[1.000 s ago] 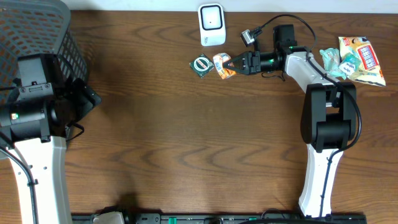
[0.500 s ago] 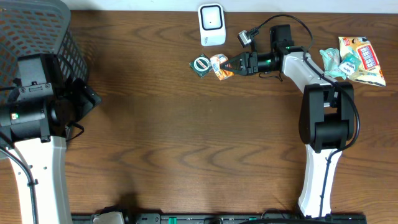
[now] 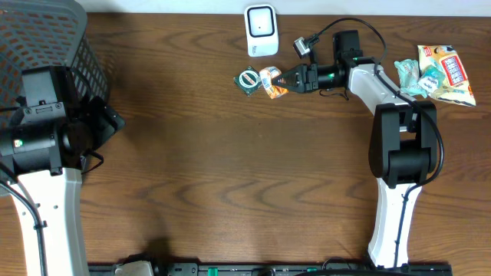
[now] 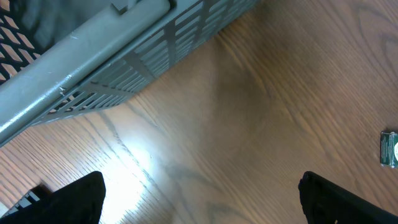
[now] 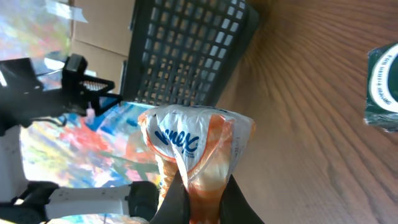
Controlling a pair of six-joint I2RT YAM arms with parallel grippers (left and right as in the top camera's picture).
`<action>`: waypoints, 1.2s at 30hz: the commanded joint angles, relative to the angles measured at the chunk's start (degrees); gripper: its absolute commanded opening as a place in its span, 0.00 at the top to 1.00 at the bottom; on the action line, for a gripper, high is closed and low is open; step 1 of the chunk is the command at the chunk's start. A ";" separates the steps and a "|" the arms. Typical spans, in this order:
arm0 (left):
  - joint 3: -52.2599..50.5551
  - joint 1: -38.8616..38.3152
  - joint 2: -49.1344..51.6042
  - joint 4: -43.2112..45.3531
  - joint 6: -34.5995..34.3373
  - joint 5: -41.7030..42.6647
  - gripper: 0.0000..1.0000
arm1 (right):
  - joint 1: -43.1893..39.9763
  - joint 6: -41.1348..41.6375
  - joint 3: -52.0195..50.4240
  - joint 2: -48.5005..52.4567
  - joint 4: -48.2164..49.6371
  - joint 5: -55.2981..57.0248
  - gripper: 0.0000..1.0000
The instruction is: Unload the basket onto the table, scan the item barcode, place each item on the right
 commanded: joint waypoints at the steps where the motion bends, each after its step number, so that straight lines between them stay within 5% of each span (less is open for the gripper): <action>1: 0.13 0.20 0.00 -0.07 -0.52 -0.17 0.02 | 1.03 2.80 -0.28 -2.36 -1.03 9.73 0.99; 4: 0.13 0.20 0.00 -0.07 -0.52 -0.17 0.02 | 2.97 9.35 -0.26 -2.36 -4.20 29.57 0.99; 13: 0.13 0.20 0.00 -0.04 -0.52 -0.17 0.02 | 9.25 9.27 -0.26 -8.94 -8.26 56.08 0.99; 23: 0.13 0.20 0.00 -0.07 -0.52 -0.17 0.02 | 23.80 -8.94 -0.26 -15.96 2.45 117.02 0.99; 31: 0.13 0.20 0.00 -0.07 -0.52 -0.17 0.02 | 24.46 -19.47 0.35 -14.73 18.36 119.36 0.99; 36: 0.13 0.20 0.00 -0.04 -0.52 -0.17 0.02 | 22.12 -25.90 2.10 -14.73 23.78 105.37 0.99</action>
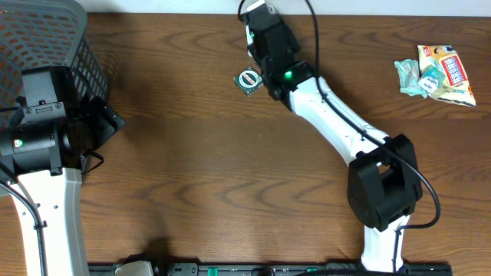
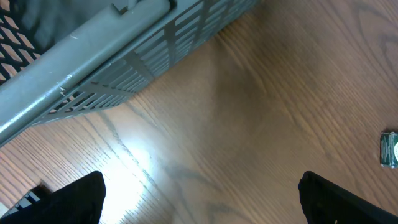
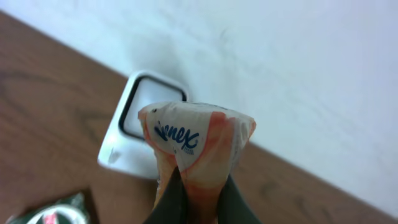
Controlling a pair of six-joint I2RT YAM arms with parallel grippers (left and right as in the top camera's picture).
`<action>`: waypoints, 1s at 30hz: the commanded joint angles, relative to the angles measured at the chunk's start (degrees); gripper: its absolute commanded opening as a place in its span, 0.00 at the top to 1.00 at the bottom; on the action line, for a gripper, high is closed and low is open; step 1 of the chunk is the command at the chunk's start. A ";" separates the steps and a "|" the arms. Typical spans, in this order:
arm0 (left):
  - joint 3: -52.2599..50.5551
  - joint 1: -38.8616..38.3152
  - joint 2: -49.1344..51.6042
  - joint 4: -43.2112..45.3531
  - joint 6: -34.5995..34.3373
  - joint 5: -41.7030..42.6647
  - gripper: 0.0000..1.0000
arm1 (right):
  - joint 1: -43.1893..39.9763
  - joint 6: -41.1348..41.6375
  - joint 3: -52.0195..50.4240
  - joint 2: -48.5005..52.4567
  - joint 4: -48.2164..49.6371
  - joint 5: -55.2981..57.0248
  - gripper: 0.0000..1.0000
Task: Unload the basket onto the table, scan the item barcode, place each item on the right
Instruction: 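Raise the orange Kleenex packet to the white scanner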
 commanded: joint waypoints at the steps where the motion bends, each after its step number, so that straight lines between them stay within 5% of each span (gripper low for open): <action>1: 0.13 0.20 0.00 -0.04 -0.52 -0.17 0.02 | -1.97 -8.74 2.03 0.61 3.61 -8.63 0.99; 13: 0.13 0.20 0.00 -0.07 -0.52 -0.17 0.03 | -3.50 -24.55 2.05 12.09 27.12 -9.73 0.99; 30: 0.13 0.20 0.00 -0.07 -0.52 -0.17 0.03 | -6.99 -19.98 15.67 17.20 11.76 -15.28 0.99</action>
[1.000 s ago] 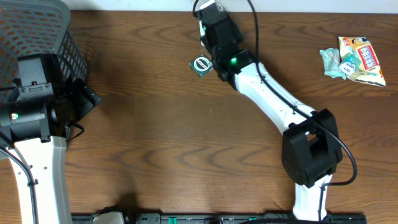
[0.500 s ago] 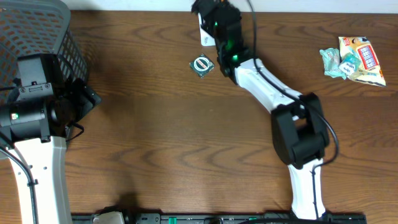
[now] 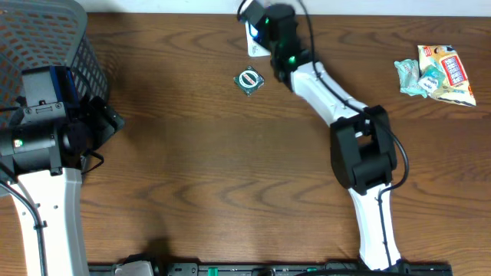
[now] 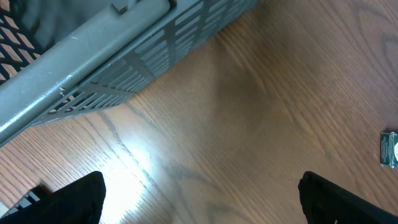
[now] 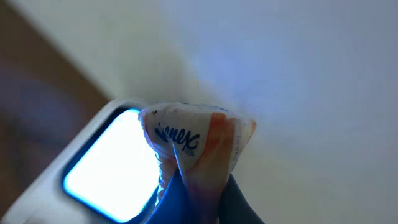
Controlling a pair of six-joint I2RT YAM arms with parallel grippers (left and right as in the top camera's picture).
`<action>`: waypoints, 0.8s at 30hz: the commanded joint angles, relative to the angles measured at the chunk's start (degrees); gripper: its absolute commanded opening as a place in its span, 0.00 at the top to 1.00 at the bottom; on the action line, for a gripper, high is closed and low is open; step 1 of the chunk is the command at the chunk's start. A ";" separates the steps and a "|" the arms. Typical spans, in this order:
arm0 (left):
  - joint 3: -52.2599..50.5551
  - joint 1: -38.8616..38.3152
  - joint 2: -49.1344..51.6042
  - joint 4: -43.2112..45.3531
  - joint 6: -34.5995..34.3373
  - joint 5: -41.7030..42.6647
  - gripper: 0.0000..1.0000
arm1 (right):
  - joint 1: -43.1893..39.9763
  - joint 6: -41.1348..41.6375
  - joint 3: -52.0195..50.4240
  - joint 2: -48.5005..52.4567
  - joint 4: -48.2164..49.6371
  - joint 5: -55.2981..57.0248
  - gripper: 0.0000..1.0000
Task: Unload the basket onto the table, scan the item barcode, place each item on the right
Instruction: 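Raise the orange Kleenex packet to the white scanner, then carry the packet to the yellow bag and release it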
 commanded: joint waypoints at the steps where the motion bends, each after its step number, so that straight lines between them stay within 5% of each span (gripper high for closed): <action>1: 0.13 0.20 0.00 -0.07 -0.52 -0.17 0.02 | -0.39 1.53 2.01 -0.46 -0.68 -1.75 0.99; 15: 0.13 0.20 0.00 -0.04 -0.52 -0.17 0.03 | -0.44 1.62 2.01 0.85 -4.55 -0.37 0.99; 24: 0.13 0.20 0.00 -0.07 -0.52 -0.17 0.02 | -1.51 14.56 2.27 0.35 -7.32 11.56 0.99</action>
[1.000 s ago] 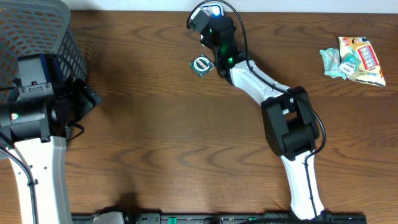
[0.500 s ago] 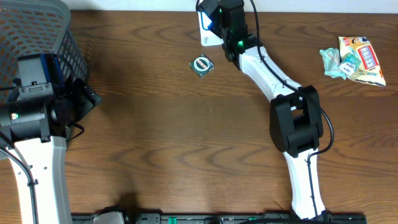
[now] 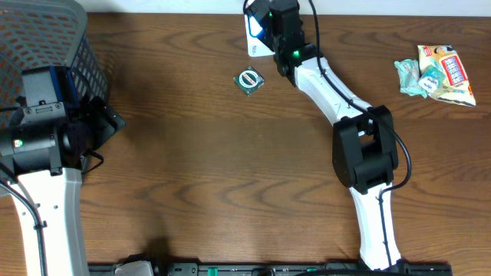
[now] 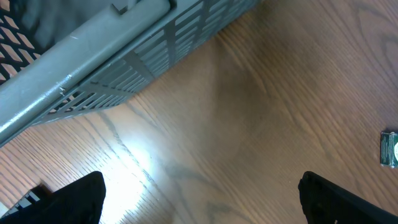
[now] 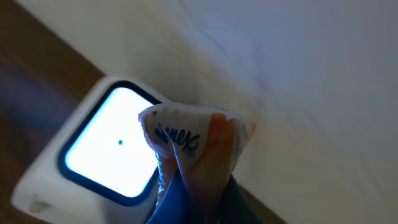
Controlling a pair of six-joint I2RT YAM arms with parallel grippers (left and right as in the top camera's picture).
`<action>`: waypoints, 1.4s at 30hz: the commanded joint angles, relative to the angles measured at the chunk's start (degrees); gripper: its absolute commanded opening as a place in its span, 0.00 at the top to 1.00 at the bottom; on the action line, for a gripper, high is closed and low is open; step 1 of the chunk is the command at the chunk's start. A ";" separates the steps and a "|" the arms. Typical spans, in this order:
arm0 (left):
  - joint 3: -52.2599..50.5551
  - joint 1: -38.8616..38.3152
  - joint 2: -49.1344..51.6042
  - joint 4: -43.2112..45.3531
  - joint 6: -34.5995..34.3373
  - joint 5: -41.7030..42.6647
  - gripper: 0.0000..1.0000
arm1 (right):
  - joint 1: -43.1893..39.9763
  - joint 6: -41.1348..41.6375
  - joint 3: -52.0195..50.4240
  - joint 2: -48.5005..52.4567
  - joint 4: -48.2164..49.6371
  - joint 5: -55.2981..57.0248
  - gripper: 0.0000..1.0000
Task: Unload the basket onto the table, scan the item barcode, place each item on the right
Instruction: 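Carry the packet to the yellow bag and release it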
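My right gripper (image 5: 198,200) is shut on an orange-and-white Kleenex tissue pack (image 5: 200,138), held up close in front of the white scanner (image 5: 43,186). The scanner's window (image 5: 112,155) glows bright behind the pack. In the overhead view my right gripper (image 3: 271,23) hangs over the scanner (image 3: 254,46) at the table's far edge and hides the pack. My left gripper (image 4: 199,196) stands open above bare table beside the basket, nothing between its fingers (image 4: 74,198).
A dark mesh basket (image 3: 46,34) fills the far left corner, its wall (image 4: 93,56) close to my left gripper. A small green packet with a round label (image 3: 249,80) lies just left of my right arm. Several snack packets (image 3: 437,73) sit far right.
My right gripper with the tissue pack has shifted slightly in front of the scanner, so more of the lit window shows. The left arm has not moved.
First my right gripper held the tissue pack low next to the green packet. Then it held the pack before the scanner, whose window was dark. Then the window was lit behind the pack, and it is lit now. The left gripper stayed open by the basket.
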 commanded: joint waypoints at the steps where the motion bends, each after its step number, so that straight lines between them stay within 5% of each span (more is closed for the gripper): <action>1: 0.13 0.20 0.00 -0.04 -0.52 -0.15 0.03 | -1.51 9.88 0.66 -0.17 -0.70 10.88 0.99; 10: 0.13 0.20 0.00 -0.04 -0.52 -0.15 0.02 | -11.26 20.83 0.68 -6.88 -18.47 13.33 0.99; 19: 0.13 0.20 0.00 -0.07 -0.52 -0.15 0.02 | -24.00 21.20 0.63 -9.33 -34.64 13.77 0.99; 26: 0.13 0.20 0.00 -0.07 -0.52 -0.15 0.02 | -31.91 23.12 -0.46 -9.22 -37.75 13.40 0.98; 28: 0.13 0.20 0.00 -0.07 -0.52 -0.15 0.02 | -33.35 24.13 -0.87 -9.22 -37.92 12.09 0.79; 30: 0.13 0.20 0.00 -0.07 -0.52 -0.15 0.03 | -34.21 24.22 -1.29 -9.22 -37.92 9.33 0.18; 31: 0.13 0.20 0.00 -0.07 -0.52 -0.15 0.02 | -34.47 24.22 -1.49 -9.22 -37.97 7.69 0.05; 42: 0.13 0.20 0.00 -0.07 -0.52 -0.15 0.02 | -32.46 25.18 -2.21 -11.82 -38.32 4.24 0.01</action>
